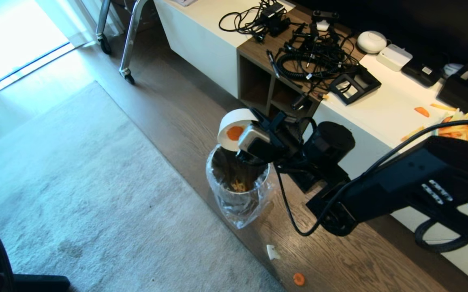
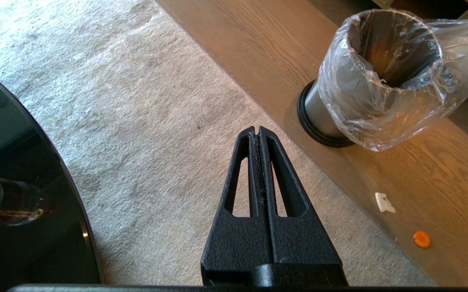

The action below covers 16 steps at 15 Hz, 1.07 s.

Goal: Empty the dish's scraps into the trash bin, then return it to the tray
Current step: Pour the leftover food from the bowl into the trash can

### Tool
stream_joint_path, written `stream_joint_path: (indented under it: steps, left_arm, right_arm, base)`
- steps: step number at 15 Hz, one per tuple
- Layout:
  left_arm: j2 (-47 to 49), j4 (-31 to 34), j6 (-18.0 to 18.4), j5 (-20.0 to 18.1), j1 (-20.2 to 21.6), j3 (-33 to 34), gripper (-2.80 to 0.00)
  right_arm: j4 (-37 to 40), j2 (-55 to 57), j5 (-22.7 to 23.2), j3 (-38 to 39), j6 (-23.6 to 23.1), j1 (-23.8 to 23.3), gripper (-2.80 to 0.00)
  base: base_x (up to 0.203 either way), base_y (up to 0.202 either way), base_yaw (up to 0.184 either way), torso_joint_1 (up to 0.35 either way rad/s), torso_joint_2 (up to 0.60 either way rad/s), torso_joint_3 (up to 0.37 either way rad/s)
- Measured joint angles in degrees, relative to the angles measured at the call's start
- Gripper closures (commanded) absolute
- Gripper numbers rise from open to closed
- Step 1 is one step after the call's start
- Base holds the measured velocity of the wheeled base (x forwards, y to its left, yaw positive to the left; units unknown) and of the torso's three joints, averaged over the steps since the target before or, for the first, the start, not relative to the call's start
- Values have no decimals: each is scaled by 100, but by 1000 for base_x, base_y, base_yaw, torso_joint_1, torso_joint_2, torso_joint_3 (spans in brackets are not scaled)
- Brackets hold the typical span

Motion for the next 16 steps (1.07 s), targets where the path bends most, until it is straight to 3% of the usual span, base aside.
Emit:
stream_joint_path:
  steps: [5,10,16]
  left_arm:
    - [0,-2,0,2,0,0,0]
    - [0,1,0,2,0,0,0]
    - [0,-2,0,2,0,0,0]
  right_arm:
    - [-161,469,538,-511,-282,-50,0]
    - [-302,714,645,-798,-551,-218,0]
    - [-304,717,1190,-832,-555,-345,0]
  base:
    - [0,0,0,0,0,0]
    - [0,0,0,0,0,0]
    - [0,0,0,0,0,0]
